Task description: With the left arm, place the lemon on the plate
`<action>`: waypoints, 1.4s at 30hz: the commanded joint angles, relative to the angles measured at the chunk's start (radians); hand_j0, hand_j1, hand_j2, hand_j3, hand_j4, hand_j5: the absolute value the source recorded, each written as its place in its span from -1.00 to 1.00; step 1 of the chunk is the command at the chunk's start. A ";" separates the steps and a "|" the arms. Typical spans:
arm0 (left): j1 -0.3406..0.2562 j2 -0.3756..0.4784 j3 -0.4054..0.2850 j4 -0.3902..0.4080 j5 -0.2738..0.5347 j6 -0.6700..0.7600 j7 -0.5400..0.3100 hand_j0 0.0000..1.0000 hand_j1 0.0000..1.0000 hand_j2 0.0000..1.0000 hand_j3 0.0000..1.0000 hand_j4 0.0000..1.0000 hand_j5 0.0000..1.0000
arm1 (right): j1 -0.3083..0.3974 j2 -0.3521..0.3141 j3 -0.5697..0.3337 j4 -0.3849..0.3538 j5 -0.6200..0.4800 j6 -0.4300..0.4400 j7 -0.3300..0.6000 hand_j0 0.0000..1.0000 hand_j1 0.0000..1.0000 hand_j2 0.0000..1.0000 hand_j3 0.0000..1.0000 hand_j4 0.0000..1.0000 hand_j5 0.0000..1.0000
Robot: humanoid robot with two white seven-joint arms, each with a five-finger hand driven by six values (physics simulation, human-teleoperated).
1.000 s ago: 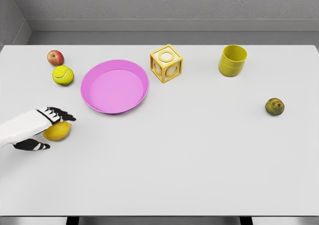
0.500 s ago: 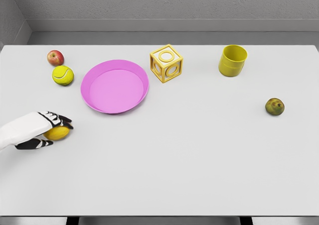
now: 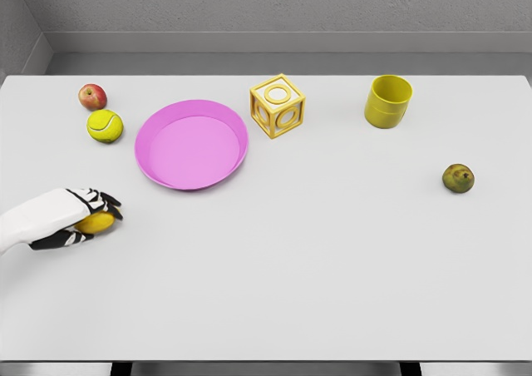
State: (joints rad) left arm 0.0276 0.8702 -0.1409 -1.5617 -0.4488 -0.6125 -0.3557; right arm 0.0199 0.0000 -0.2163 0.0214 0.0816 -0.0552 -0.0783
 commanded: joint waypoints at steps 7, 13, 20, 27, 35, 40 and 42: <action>-0.021 -0.008 0.060 -0.003 0.021 0.002 0.001 0.12 0.12 0.12 0.12 0.12 0.12 | 0.000 0.000 0.000 0.000 0.001 0.000 0.000 1.00 1.00 1.00 1.00 1.00 1.00; -0.026 -0.045 0.084 -0.005 0.025 0.002 0.000 0.11 0.11 0.11 0.11 0.11 0.11 | 0.000 0.000 0.000 0.000 0.000 0.000 0.000 1.00 1.00 1.00 1.00 1.00 1.00; -0.075 -0.111 0.081 -0.005 0.024 0.002 -0.002 0.11 0.11 0.11 0.11 0.11 0.11 | 0.000 0.000 0.000 0.000 0.000 0.000 0.000 1.00 1.00 1.00 1.00 1.00 1.00; -0.109 -0.155 0.075 -0.008 0.025 0.002 -0.002 0.11 0.11 0.11 0.11 0.11 0.11 | 0.000 0.000 0.000 0.000 0.000 0.000 0.000 1.00 1.00 1.00 1.00 1.00 1.00; -0.155 -0.212 0.073 -0.005 0.021 0.002 -0.002 0.11 0.11 0.11 0.11 0.11 0.11 | 0.000 0.000 0.000 0.000 0.000 0.000 0.000 1.00 1.00 1.00 1.00 1.00 1.00; -0.167 -0.252 0.067 -0.003 0.012 0.002 -0.002 0.11 0.11 0.11 0.11 0.11 0.11 | 0.000 0.000 0.000 0.000 0.000 0.000 0.000 1.00 1.00 1.00 1.00 1.00 1.00; -0.184 -0.263 0.060 -0.003 0.012 0.002 -0.002 0.11 0.11 0.11 0.11 0.11 0.11 | 0.000 0.000 0.000 0.000 0.000 0.000 0.000 1.00 1.00 1.00 1.00 1.00 1.00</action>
State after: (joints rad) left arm -0.1580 0.6213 -0.0772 -1.5647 -0.4376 -0.6121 -0.3587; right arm 0.0199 0.0000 -0.2162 0.0214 0.0816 -0.0552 -0.0783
